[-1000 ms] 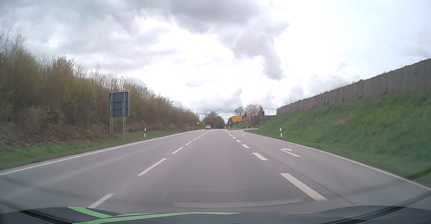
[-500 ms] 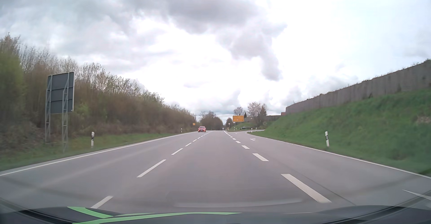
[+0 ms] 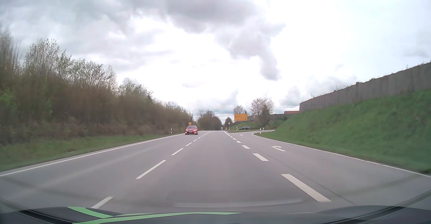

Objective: Follow the waypoints while adhering to traffic rules and regulations

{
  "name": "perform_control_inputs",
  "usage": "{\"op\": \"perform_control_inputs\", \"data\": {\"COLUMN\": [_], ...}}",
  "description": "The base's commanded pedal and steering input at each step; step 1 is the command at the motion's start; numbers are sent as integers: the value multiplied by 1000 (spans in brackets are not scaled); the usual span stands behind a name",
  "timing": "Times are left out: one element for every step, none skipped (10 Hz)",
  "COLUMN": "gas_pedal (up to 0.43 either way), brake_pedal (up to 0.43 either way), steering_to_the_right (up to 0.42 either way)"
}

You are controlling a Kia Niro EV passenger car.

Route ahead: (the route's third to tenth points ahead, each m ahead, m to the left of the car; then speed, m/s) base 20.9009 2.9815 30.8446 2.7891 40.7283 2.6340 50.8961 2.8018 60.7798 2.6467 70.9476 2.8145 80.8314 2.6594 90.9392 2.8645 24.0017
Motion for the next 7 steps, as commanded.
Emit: {"op": "perform_control_inputs", "data": {"gas_pedal": [220, 220, 220, 220, 220, 220, 220], "brake_pedal": [0, 0, 0, 0, 0, 0, 0], "steering_to_the_right": [1, 1, 1, 1, 1, 2, 1]}}
